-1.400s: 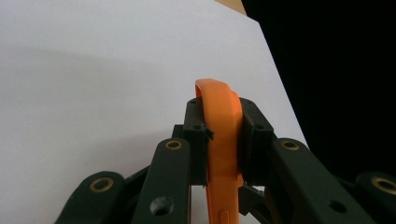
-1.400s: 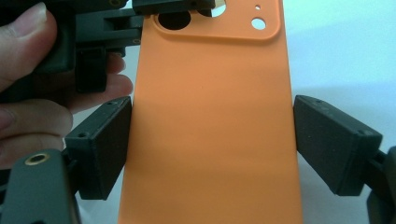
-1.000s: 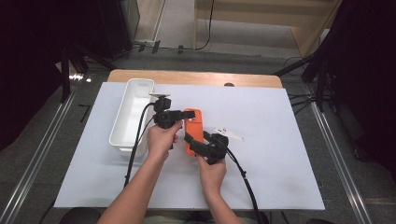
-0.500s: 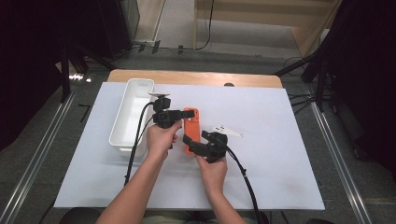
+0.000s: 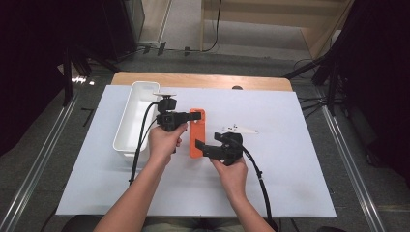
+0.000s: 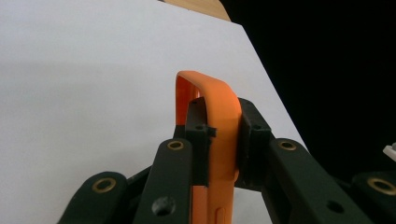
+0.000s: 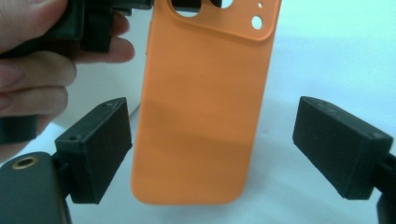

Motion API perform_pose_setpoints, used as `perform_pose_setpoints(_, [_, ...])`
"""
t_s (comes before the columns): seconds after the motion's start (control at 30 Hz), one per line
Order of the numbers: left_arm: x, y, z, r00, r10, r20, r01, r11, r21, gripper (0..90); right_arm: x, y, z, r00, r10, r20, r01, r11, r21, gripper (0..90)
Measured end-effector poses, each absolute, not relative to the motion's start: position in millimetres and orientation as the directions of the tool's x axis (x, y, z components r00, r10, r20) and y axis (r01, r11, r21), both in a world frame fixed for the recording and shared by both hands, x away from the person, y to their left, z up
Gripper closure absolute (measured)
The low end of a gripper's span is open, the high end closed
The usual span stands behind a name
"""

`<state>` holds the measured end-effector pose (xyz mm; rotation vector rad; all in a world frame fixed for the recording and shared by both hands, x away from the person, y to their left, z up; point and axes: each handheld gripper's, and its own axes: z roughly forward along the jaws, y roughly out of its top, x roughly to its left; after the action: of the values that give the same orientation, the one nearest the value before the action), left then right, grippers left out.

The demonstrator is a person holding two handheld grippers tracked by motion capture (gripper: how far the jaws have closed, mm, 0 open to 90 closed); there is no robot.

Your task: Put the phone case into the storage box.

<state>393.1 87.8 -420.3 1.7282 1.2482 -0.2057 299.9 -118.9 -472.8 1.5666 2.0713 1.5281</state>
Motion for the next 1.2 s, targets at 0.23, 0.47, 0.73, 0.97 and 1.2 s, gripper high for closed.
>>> perform_pose_setpoints(0.23, [389, 83, -408, 0.537, 0.627, -0.565, 0.770, -0.091, 0.631, 76.6, 300, -134, -466, -0.509, 0.737, 0.446, 0.667, 0.010, 0.745, 11.9])
perform_pose_setpoints(0.47, [386, 80, -402, 0.589, 0.595, -0.548, 0.749, -0.146, 0.646, 76.6, 303, -146, -456, -0.543, 0.712, 0.445, 0.670, 0.048, 0.741, 11.9])
perform_pose_setpoints(0.73, [386, 83, -402, 0.638, 0.569, -0.519, 0.724, -0.212, 0.657, 76.7, 306, -158, -448, -0.604, 0.639, 0.477, 0.663, 0.072, 0.745, 13.3])
perform_pose_setpoints(0.97, [381, 86, -399, 0.693, 0.526, -0.493, 0.687, -0.272, 0.674, 76.7, 310, -166, -441, -0.663, 0.582, 0.471, 0.646, 0.127, 0.753, 13.3])
perform_pose_setpoints(1.2, [372, 89, -394, 0.758, 0.461, -0.461, 0.628, -0.323, 0.708, 76.7, 311, -164, -440, -0.707, 0.541, 0.456, 0.637, 0.208, 0.742, 13.3])
